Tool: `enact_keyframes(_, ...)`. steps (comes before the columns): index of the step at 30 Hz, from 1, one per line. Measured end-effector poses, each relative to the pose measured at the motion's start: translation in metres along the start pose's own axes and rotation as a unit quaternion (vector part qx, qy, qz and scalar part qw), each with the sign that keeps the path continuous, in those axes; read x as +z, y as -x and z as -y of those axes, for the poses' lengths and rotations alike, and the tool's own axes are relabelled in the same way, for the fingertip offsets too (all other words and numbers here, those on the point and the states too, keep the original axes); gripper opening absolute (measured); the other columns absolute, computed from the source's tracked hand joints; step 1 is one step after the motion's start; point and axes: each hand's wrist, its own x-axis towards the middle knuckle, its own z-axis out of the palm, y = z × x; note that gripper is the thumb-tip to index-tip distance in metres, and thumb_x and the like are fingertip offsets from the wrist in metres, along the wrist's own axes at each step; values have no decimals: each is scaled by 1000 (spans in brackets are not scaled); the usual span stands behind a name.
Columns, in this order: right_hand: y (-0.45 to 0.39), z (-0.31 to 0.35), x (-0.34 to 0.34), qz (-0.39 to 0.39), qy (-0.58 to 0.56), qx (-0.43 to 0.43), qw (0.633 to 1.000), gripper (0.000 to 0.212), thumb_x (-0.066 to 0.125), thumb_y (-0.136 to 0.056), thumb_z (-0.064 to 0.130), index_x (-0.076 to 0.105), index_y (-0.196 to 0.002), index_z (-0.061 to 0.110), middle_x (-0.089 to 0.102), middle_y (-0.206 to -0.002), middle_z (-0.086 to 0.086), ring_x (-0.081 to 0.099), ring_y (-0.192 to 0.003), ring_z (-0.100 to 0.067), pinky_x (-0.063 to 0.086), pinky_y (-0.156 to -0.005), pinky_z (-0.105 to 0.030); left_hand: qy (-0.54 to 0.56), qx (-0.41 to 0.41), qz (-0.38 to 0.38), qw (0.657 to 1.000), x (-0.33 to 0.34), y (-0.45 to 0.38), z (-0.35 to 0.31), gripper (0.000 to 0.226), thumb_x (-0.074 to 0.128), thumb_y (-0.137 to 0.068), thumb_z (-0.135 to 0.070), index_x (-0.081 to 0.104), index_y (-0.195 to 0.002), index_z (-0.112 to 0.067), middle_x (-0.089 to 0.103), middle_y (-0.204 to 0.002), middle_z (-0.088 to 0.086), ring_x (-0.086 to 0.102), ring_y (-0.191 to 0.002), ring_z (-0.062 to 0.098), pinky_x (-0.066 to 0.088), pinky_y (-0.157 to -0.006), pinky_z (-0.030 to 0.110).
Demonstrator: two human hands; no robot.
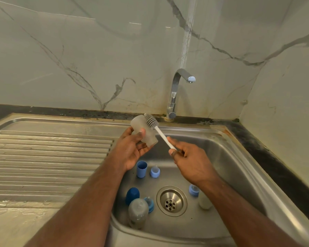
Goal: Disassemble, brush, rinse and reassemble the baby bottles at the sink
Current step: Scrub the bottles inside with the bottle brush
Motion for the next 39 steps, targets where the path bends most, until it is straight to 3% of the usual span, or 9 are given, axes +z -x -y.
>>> enact_keyframes(5, -6, -2, -3, -20, 37, 21, 999, 46, 50, -104, 33, 44, -148, 40, 62, -98, 12, 56, -74, -1, 37, -59, -6, -25, 1, 21, 999, 4, 2, 2, 43, 62, -98, -9, 53, -139, -19, 73, -118, 15, 74, -103, 33, 61, -87, 48)
enact_keyframes(8, -2, -1, -5, -22, 17, 8, 1000, 44, 52, -103, 34, 45, -145, 43, 55, -82, 19, 52, -67, 2, 36, -56, -8, -44, 14, 13, 999, 6, 2, 3, 52, 64, -96, -5, 50, -143, -22, 73, -114, 13, 76, -96, 29, 60, -88, 48)
enact_keyframes(16, -5, -12, -14, -34, 3, 24, 999, 43, 55, -101, 32, 51, -143, 41, 51, -76, 20, 55, -70, -2, 42, -65, -16, -68, 27, -6, 997, 2, 1, 5, 63, 68, -93, -4, 45, -147, -27, 62, -130, 15, 73, -104, 31, 63, -79, 42)
enact_keyframes(19, -2, -14, -18, -21, -13, 23, 999, 43, 58, -100, 32, 53, -141, 43, 50, -74, 20, 58, -72, -4, 49, -66, -23, -14, 27, -57, 998, -1, -3, 1, 53, 66, -96, -9, 46, -144, -19, 61, -131, 18, 70, -107, 36, 63, -78, 44)
enact_keyframes(26, 2, -16, -22, 34, 36, 33, 998, 41, 60, -98, 27, 58, -136, 42, 49, -64, 19, 52, -59, -4, 41, -56, -17, 77, 17, -114, 990, -4, -6, -4, 44, 64, -99, -14, 47, -139, -13, 60, -130, 22, 67, -109, 39, 64, -71, 44)
enact_keyframes(31, 2, -17, -28, 82, 80, 35, 993, 38, 62, -95, 26, 63, -129, 42, 60, -72, 15, 53, -59, -5, 42, -56, -19, 109, 9, -137, 985, -3, -6, -6, 44, 65, -98, -16, 49, -138, -7, 62, -128, 25, 70, -106, 39, 63, -62, 40)
enact_keyframes(33, 3, -16, -22, 64, 121, 18, 990, 39, 60, -97, 30, 60, -133, 45, 67, -89, 19, 57, -64, -5, 43, -57, -16, 83, 8, -126, 989, 0, -5, -3, 42, 66, -98, -15, 50, -136, -9, 63, -126, 24, 70, -105, 38, 63, -63, 40)
enact_keyframes(36, 3, -14, -17, 30, 155, 3, 987, 40, 56, -100, 34, 54, -139, 46, 67, -121, 19, 60, -79, -2, 47, -69, -16, 67, -5, -100, 993, 6, 0, 0, 31, 64, -99, -16, 52, -126, -10, 63, -122, 25, 71, -103, 38, 64, -73, 44)
enact_keyframes(39, 2, -12, -10, 21, 141, -2, 990, 41, 56, -100, 34, 53, -140, 44, 66, -127, 15, 62, -93, -5, 52, -86, -25, 73, -16, -83, 994, 8, 3, 0, 35, 65, -98, -16, 51, -128, -7, 65, -120, 26, 75, -96, 37, 64, -74, 45)
